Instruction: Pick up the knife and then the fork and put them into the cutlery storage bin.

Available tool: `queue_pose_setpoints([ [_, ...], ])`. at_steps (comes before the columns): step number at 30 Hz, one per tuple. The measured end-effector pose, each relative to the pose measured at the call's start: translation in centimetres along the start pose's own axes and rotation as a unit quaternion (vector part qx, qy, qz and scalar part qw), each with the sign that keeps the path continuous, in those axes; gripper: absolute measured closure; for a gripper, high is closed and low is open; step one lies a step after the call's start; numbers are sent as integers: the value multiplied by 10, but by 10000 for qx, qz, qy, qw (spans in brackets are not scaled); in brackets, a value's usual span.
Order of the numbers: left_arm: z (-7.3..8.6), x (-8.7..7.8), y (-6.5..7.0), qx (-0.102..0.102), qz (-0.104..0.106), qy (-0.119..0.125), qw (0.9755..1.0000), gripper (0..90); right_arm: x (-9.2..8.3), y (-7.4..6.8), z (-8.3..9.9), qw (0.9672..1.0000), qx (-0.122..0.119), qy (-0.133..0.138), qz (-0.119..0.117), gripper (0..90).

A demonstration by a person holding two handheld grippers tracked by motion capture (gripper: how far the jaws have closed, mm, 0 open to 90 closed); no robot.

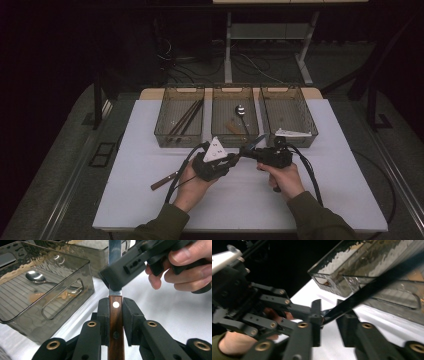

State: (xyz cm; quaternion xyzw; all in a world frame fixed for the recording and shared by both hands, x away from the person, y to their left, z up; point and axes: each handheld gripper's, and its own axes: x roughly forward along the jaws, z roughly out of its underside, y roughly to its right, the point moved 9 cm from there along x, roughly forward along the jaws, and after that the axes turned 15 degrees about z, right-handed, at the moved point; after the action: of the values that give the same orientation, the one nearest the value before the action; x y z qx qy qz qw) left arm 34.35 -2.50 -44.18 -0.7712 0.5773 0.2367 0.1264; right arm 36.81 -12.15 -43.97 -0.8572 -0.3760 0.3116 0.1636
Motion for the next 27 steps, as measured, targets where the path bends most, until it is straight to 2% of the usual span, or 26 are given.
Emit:
queue_pose_setpoints([
  [6, 2, 3, 0, -2, 63, -33, 10000, 768, -1, -6, -2, 9997, 87, 25, -218, 847],
  [8, 3, 4, 1, -11, 91, -33, 10000, 765, -1, -7, -2, 9998, 32, 15, -211, 865],
  [11, 1, 4, 2, -57, 151, 131, 9998, 752, -3, -9, -2, 9997, 5, -12, -235, 882],
  [12, 2, 4, 1, -56, 159, 115, 9998, 735, -4, -9, -3, 9997, -68, 10, -221, 882],
  [15, 8, 2, 2, -73, 224, 31, 9997, 617, -10, -8, -10, 9997, -227, 109, -75, 882],
  [17, 13, -1, 3, -88, 274, -16, 9996, 568, -16, -4, -15, 9989, -421, 157, 117, 882],
  [23, 32, -16, 5, -123, 526, -238, 9983, 501, -35, 10, -30, 9958, -709, 188, 544, 882],
  [27, 45, -27, 5, -311, 590, -203, 9976, 456, -50, 19, -45, 9931, -842, 269, 772, 882],
])
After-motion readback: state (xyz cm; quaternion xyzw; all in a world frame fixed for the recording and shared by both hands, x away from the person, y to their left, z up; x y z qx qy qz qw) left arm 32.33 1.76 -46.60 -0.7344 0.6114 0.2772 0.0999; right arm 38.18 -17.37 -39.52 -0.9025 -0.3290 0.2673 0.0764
